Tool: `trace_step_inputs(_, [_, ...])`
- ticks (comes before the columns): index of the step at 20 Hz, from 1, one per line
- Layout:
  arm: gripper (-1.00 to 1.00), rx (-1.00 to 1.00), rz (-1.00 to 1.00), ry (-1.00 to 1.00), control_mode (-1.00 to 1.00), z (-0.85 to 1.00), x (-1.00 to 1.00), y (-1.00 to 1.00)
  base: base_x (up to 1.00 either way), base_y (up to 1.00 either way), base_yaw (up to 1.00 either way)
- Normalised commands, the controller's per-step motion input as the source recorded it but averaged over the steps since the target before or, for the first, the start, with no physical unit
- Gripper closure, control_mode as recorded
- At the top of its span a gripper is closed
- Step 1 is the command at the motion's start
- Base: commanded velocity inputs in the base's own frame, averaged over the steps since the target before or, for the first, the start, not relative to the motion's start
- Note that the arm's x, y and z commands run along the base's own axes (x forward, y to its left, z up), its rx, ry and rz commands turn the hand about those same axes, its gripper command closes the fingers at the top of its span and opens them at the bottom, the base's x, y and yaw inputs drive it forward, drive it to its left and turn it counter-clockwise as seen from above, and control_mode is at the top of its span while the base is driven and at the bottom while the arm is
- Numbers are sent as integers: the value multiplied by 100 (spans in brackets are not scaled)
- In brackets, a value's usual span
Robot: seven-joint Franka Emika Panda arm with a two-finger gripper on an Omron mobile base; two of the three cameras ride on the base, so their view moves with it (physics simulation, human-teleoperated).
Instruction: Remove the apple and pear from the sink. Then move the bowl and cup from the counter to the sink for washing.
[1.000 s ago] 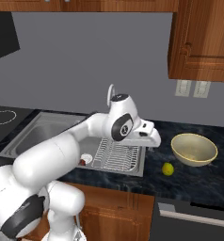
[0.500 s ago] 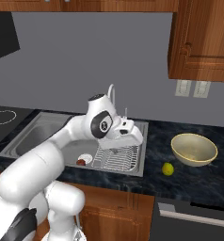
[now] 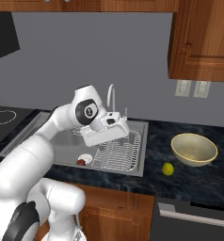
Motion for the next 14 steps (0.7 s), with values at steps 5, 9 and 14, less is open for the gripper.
trace_step_inputs(5, [-100, 11, 17, 4, -100, 12, -25, 32, 0, 0, 0])
trace_step_inputs(9, [-100, 12, 13, 0, -100, 1, -21, 38, 0, 0, 0])
trace_step_inputs(14, [-100, 13, 6, 0, -100, 0, -9, 45, 0, 0, 0])
